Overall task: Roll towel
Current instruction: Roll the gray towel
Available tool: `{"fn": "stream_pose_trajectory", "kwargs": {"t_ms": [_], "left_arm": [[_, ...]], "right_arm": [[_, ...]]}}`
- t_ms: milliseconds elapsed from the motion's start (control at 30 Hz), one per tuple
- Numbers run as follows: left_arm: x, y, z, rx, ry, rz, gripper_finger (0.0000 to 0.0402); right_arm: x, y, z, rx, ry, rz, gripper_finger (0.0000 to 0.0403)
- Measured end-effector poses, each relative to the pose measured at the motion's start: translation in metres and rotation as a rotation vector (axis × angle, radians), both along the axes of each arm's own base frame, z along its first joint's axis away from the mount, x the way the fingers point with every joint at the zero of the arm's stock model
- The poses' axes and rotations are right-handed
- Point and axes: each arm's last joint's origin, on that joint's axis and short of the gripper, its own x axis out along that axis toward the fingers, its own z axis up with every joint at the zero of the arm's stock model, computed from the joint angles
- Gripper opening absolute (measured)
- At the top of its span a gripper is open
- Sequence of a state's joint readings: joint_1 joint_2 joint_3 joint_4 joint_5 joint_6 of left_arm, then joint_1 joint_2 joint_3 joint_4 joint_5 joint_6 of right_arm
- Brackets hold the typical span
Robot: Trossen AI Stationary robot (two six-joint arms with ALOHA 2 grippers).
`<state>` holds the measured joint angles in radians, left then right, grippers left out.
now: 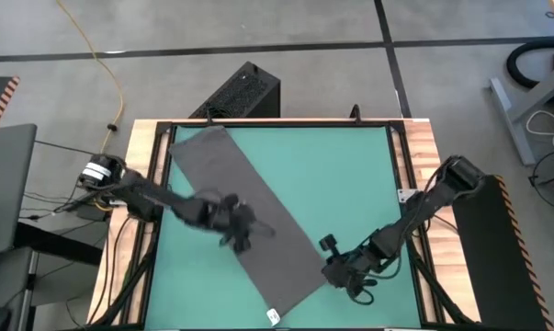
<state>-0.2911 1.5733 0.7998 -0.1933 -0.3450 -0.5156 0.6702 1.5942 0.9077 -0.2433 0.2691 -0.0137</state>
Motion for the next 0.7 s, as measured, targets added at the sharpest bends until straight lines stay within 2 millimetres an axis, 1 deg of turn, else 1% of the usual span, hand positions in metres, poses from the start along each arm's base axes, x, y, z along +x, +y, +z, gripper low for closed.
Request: {"fn": "stream_pose_trajectory", "kwargs": {"t_ms": [67,167,267,367,467,533,700], "left_arm": [[-0.005,-0.019,-0.009,0.001,0.017,0.003,0.0137],[-0.01,-0.039,-0.025,-0.017,0.05,0.013,0.0137],[-0.013,-0.05,-0.038,-0.021,0.087,0.012,0.0137],[-0.016,-0.054,-0.048,-0.013,0.14,0.025,0.0137],[-0.024,-0.054,-0.05,-0.009,0.212,0.05,0.0137],[-0.034,-0.053,-0.046,0.011,0.274,0.054,0.0137],[-0.056,-0.048,-0.035,0.042,0.421,0.054,0.0137]], "right_arm": [[0.011,0.003,-0.012,0.006,-0.025,0.006,0.0024],[0.022,0.002,-0.031,-0.006,-0.014,-0.013,0.0024],[0.026,0.0,-0.044,-0.003,0.025,-0.06,0.0024],[0.028,0.001,-0.05,0.033,0.039,-0.111,0.0024],[0.028,0.004,-0.048,0.069,0.029,-0.12,0.0024],[0.027,0.006,-0.045,0.084,0.011,-0.111,0.0024],[0.031,0.012,-0.025,0.149,-0.045,-0.074,0.0024]]}}
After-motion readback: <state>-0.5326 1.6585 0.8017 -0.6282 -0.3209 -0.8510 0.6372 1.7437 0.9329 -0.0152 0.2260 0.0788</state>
